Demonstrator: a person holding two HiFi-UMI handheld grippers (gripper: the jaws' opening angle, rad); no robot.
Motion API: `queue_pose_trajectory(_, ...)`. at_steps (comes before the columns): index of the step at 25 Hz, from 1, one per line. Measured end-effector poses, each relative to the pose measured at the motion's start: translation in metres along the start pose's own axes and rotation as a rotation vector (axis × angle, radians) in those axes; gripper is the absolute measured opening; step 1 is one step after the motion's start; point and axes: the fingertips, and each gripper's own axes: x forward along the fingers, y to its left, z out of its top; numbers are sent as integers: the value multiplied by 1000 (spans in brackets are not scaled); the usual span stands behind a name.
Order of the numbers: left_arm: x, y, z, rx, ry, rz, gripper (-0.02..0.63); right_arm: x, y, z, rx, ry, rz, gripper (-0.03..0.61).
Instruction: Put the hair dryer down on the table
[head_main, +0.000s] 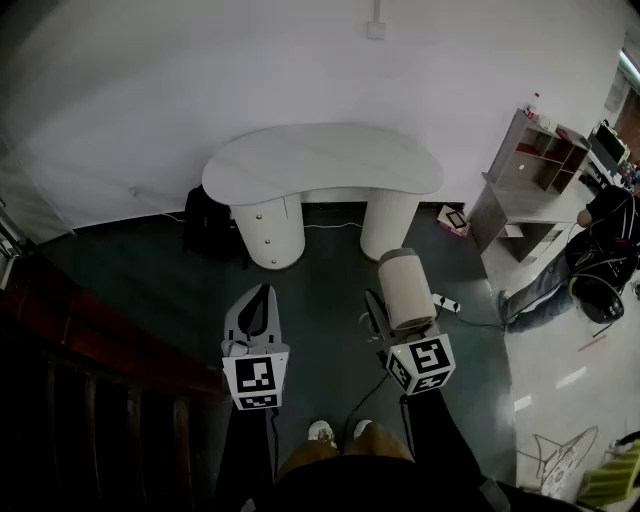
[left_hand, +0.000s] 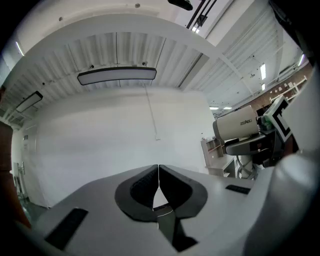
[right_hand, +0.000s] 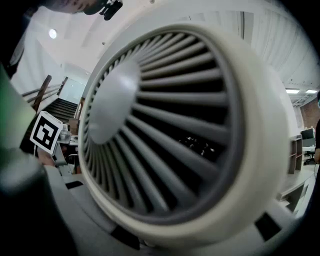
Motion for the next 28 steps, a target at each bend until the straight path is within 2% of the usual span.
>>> queue_pose_trajectory(17, -1, 4, 0, -2, 6, 11, 18, 4, 1, 0, 2, 1, 16, 192)
queue_pose_trajectory(28, -10, 25, -6, 4, -10, -13, 18, 8, 25, 0, 6, -13, 5, 193)
